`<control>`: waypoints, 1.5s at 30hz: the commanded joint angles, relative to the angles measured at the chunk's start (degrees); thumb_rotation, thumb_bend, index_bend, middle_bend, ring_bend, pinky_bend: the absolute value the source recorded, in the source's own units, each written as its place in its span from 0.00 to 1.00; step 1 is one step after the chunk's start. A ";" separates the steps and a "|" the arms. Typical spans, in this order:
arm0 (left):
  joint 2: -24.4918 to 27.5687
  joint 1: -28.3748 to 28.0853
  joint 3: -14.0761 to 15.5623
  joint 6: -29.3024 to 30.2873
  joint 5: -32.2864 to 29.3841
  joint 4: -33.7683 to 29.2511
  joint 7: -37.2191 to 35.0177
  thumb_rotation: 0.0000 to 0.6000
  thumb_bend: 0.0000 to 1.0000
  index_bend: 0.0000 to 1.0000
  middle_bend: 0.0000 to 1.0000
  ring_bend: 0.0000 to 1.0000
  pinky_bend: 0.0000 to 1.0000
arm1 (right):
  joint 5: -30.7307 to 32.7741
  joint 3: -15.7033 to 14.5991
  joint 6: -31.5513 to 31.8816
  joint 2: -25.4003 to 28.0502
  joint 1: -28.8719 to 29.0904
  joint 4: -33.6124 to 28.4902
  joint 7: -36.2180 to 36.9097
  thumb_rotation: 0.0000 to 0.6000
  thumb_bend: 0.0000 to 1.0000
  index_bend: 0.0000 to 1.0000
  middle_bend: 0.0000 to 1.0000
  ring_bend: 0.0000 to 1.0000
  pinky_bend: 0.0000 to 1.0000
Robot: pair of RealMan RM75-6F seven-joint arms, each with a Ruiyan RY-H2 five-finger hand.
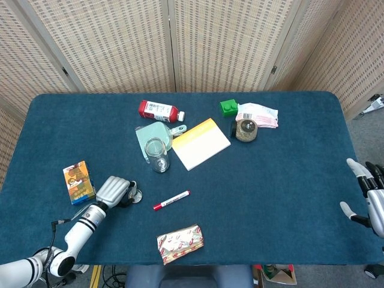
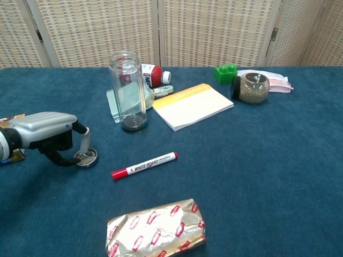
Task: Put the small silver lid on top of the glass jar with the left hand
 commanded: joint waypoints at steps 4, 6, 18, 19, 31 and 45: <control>-0.39 -0.10 -0.03 0.32 -0.24 0.45 -0.84 1.00 0.38 0.57 1.00 1.00 1.00 | 0.06 0.00 0.10 -0.04 -0.12 0.16 0.14 1.00 0.24 0.01 0.14 0.03 0.07; -0.49 -0.15 0.03 0.34 -0.27 0.59 -1.14 1.00 0.40 0.57 1.00 1.00 1.00 | 0.04 -0.02 0.20 -0.06 -0.21 0.21 0.19 1.00 0.24 0.01 0.14 0.03 0.07; -1.07 -0.26 0.12 0.33 -0.77 0.85 -3.31 1.00 0.47 0.60 1.00 1.00 1.00 | 0.01 -0.06 0.78 0.00 -0.71 0.35 0.43 1.00 0.24 0.01 0.14 0.03 0.07; -1.04 -0.22 -0.01 0.23 -1.02 0.62 -3.84 1.00 0.48 0.60 1.00 1.00 1.00 | 0.00 -0.05 0.84 0.01 -0.74 0.36 0.47 1.00 0.24 0.01 0.14 0.03 0.07; 0.76 -0.15 -0.59 1.07 -0.37 -1.78 -8.00 1.00 0.50 0.64 1.00 1.00 1.00 | -0.10 0.04 1.16 0.00 -0.94 0.48 0.61 1.00 0.24 0.01 0.14 0.03 0.07; 12.33 -0.75 -4.35 4.74 0.88 -15.61 -8.85 1.00 0.50 0.64 1.00 1.00 1.00 | -0.34 0.20 0.87 -0.06 -0.64 0.26 0.22 1.00 0.24 0.01 0.14 0.03 0.07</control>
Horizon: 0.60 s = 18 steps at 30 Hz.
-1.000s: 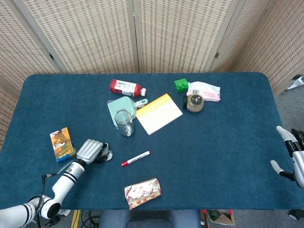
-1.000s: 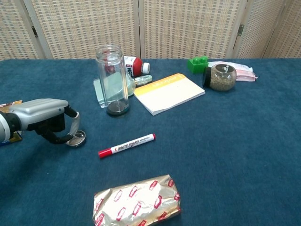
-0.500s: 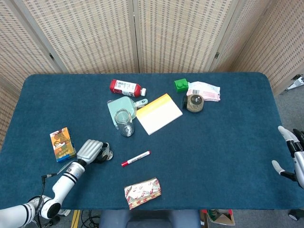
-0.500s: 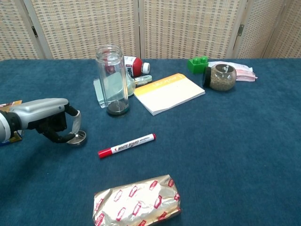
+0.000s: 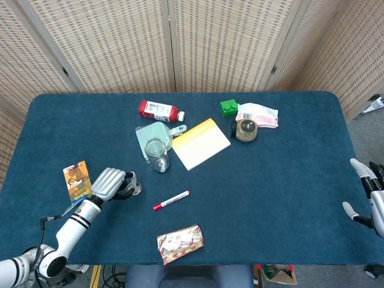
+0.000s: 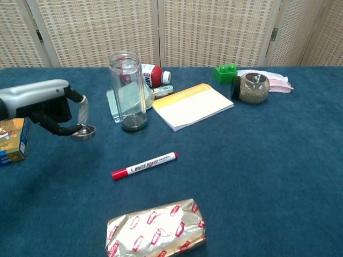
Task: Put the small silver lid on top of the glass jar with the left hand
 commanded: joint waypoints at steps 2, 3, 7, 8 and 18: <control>5.02 -0.64 -2.33 0.96 -0.45 -5.63 0.02 1.00 0.50 0.64 1.00 1.00 1.00 | -0.10 0.05 -0.06 0.01 0.10 -0.10 -0.09 1.00 0.24 0.01 0.14 0.03 0.07; 5.79 -0.80 -2.77 1.02 -0.67 -6.54 0.07 1.00 0.50 0.64 1.00 1.00 1.00 | -0.13 0.06 -0.06 0.01 0.12 -0.13 -0.13 1.00 0.24 0.01 0.14 0.03 0.07; 8.83 -1.87 -4.89 1.22 -1.71 -9.70 0.87 1.00 0.50 0.63 1.00 1.00 1.00 | -0.36 0.06 -0.12 -0.01 0.23 -0.31 -0.33 1.00 0.24 0.01 0.14 0.03 0.07; 9.27 -2.15 -5.35 1.29 -1.90 -10.09 1.01 1.00 0.50 0.63 1.00 1.00 1.00 | -0.39 0.06 -0.13 -0.01 0.25 -0.36 -0.38 1.00 0.24 0.01 0.14 0.03 0.07; 10.92 -6.67 -10.11 -0.85 -7.12 -10.00 1.81 1.00 0.50 0.62 1.00 1.00 1.00 | -0.67 -0.02 -0.13 -0.08 0.29 -0.41 -0.45 1.00 0.24 0.01 0.14 0.03 0.07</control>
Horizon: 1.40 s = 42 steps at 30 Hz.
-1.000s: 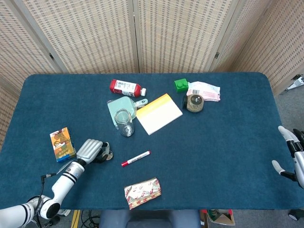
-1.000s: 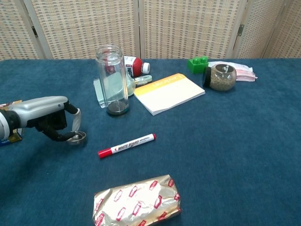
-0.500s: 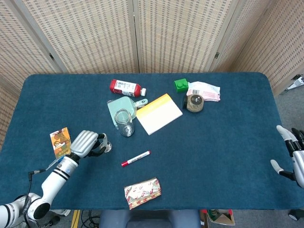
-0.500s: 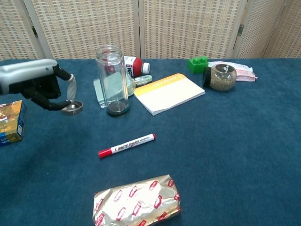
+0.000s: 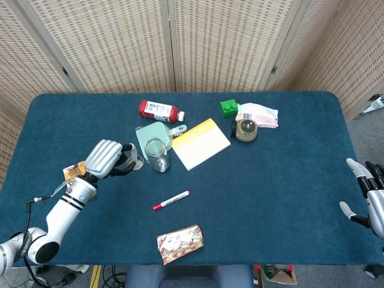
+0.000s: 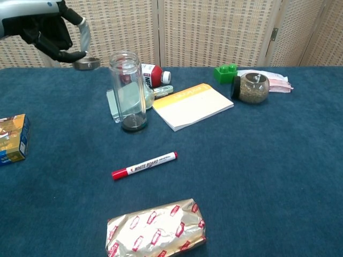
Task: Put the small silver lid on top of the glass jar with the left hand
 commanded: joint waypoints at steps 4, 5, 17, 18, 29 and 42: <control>-0.15 -3.09 -2.47 -1.60 -3.71 1.13 0.80 1.00 0.49 0.62 1.00 1.00 1.00 | 0.08 -0.07 -0.14 -0.10 0.01 0.18 0.01 1.00 0.24 0.01 0.14 0.03 0.07; -0.25 -3.58 -2.71 -1.90 -4.21 1.37 1.01 1.00 0.49 0.62 1.00 1.00 1.00 | 0.08 -0.08 -0.12 -0.11 -0.01 0.19 0.00 1.00 0.24 0.01 0.14 0.03 0.07; -4.24 -9.21 -3.35 -4.71 -10.27 6.14 4.09 1.00 0.49 0.62 1.00 1.00 1.00 | 0.34 -0.19 0.36 -0.24 -0.48 0.76 0.46 1.00 0.24 0.01 0.14 0.03 0.07; -4.66 -9.50 -3.24 -4.76 -10.60 6.57 4.34 1.00 0.49 0.61 1.00 1.00 1.00 | 0.36 -0.19 0.38 -0.25 -0.52 0.83 0.52 1.00 0.24 0.01 0.14 0.03 0.07; -8.06 -12.08 -2.77 -5.15 -13.24 11.08 5.27 1.00 0.49 0.61 1.00 1.00 1.00 | 0.55 -0.18 0.39 -0.23 -0.65 1.32 1.03 1.00 0.24 0.01 0.14 0.03 0.07; -9.47 -12.81 -1.45 -5.35 -14.20 14.35 5.60 1.00 0.49 0.60 1.00 1.00 1.00 | 0.70 -0.06 0.10 -0.23 -0.50 1.22 0.82 1.00 0.24 0.01 0.14 0.03 0.07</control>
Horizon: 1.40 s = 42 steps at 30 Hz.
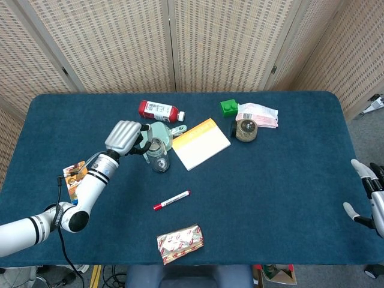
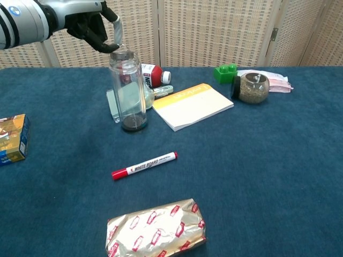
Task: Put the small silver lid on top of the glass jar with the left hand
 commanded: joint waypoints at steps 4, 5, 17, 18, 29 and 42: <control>0.11 -0.06 0.32 -0.04 -0.26 0.10 0.04 1.00 0.49 0.58 1.00 1.00 1.00 | 0.00 0.02 -0.07 0.02 0.05 -0.08 -0.13 1.00 0.24 0.01 0.14 0.03 0.07; 0.17 -0.04 0.43 0.07 -0.18 -0.03 0.15 1.00 0.49 0.58 1.00 1.00 1.00 | 0.02 0.04 -0.03 0.03 0.03 -0.10 -0.12 1.00 0.24 0.01 0.14 0.03 0.07; 0.58 -0.29 1.26 0.48 -1.27 -1.13 2.15 1.00 0.46 0.53 1.00 1.00 1.00 | -0.09 0.02 0.21 0.08 -0.12 -0.05 0.05 1.00 0.24 0.01 0.14 0.03 0.07; 0.64 -0.29 1.30 0.51 -1.38 -1.26 2.26 1.00 0.46 0.53 1.00 1.00 1.00 | -0.08 0.01 0.18 0.08 -0.11 -0.03 0.07 1.00 0.24 0.01 0.14 0.03 0.07; 1.92 -0.11 1.59 1.27 -1.95 -3.75 3.27 1.00 0.44 0.46 1.00 1.00 1.00 | -0.21 0.16 0.08 0.04 0.09 0.07 0.20 1.00 0.24 0.01 0.14 0.03 0.06; 5.75 6.68 2.40 11.18 -1.92 -10.88 2.80 1.00 0.43 0.43 0.89 0.86 1.00 | 0.07 0.27 -0.34 0.68 0.30 -0.14 0.13 1.00 0.24 0.01 0.14 0.03 0.07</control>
